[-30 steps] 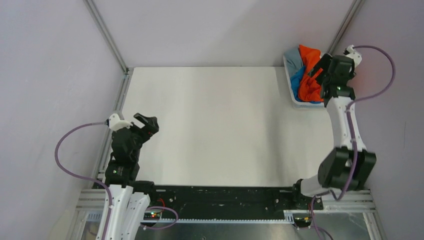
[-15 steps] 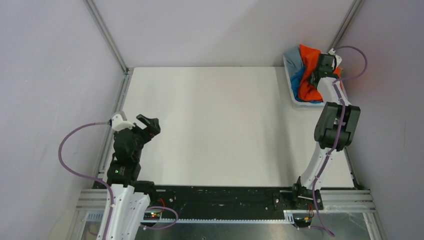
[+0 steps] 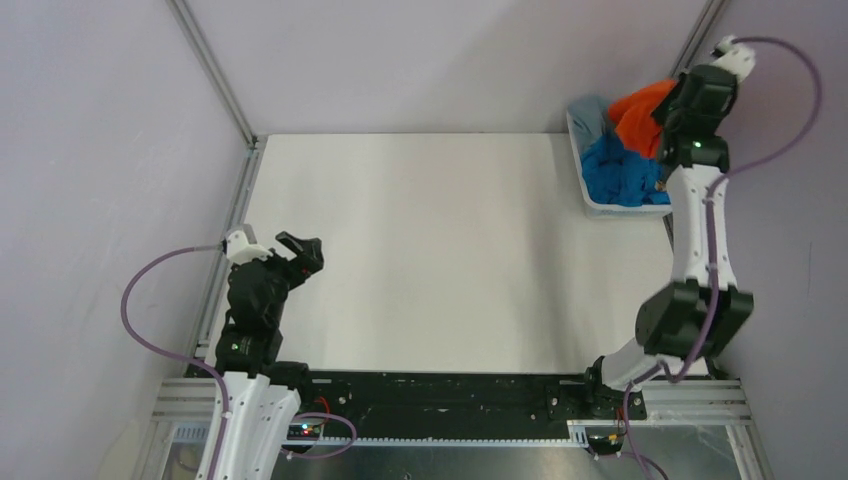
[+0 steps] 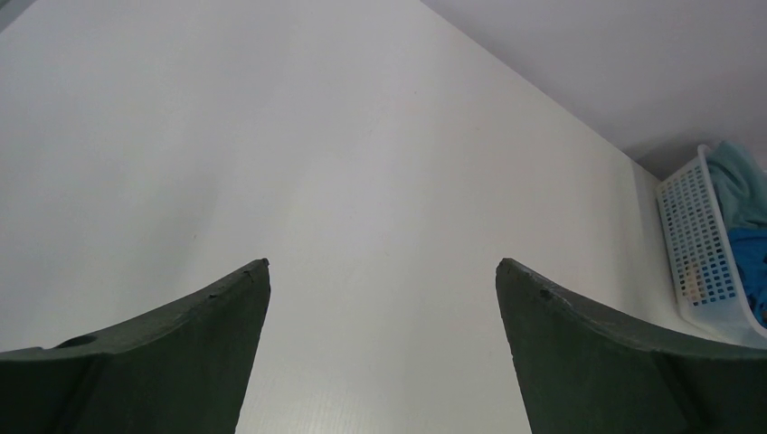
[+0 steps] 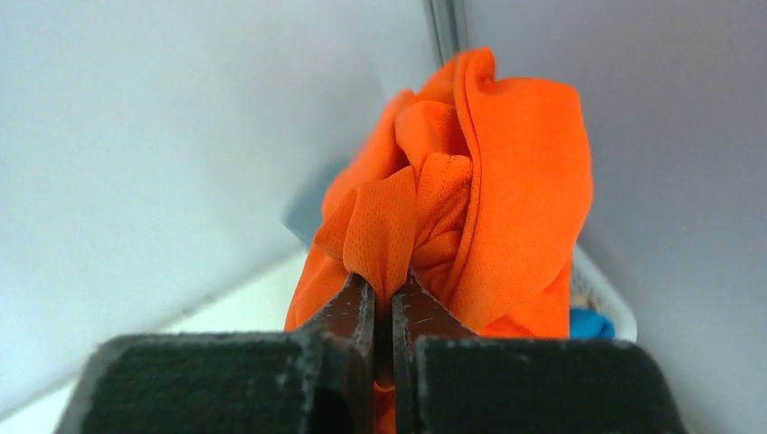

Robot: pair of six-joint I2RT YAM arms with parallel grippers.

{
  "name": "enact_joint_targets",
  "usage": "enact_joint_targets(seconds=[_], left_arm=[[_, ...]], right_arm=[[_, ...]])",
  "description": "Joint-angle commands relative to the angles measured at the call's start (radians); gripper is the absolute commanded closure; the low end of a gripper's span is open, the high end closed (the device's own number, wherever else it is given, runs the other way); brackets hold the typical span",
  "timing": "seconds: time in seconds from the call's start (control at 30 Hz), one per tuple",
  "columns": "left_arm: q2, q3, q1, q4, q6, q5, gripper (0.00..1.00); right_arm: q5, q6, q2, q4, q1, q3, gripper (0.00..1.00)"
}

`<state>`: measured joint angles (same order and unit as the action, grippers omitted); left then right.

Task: Fold and stack the t-shirts
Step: Grab crumpled tshirt from bin with the right arm, then move the tshirt to the center of the board

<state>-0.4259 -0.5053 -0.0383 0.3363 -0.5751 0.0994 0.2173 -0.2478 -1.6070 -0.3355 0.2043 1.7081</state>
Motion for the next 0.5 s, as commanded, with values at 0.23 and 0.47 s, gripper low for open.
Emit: enact_joint_targets(seconds=[0.23,0.47], left_arm=[[0.039,0.017,0.006,-0.044,-0.015,-0.067,0.02],[0.038,0.022,0.007,-0.051,-0.05,-0.091,0.02]], right_arm=[[-0.308,0.106,0.283,0.115,-0.242,0.264,1.0],[-0.427,0.111,0.293,0.063,-0.517,0.315,1.0]])
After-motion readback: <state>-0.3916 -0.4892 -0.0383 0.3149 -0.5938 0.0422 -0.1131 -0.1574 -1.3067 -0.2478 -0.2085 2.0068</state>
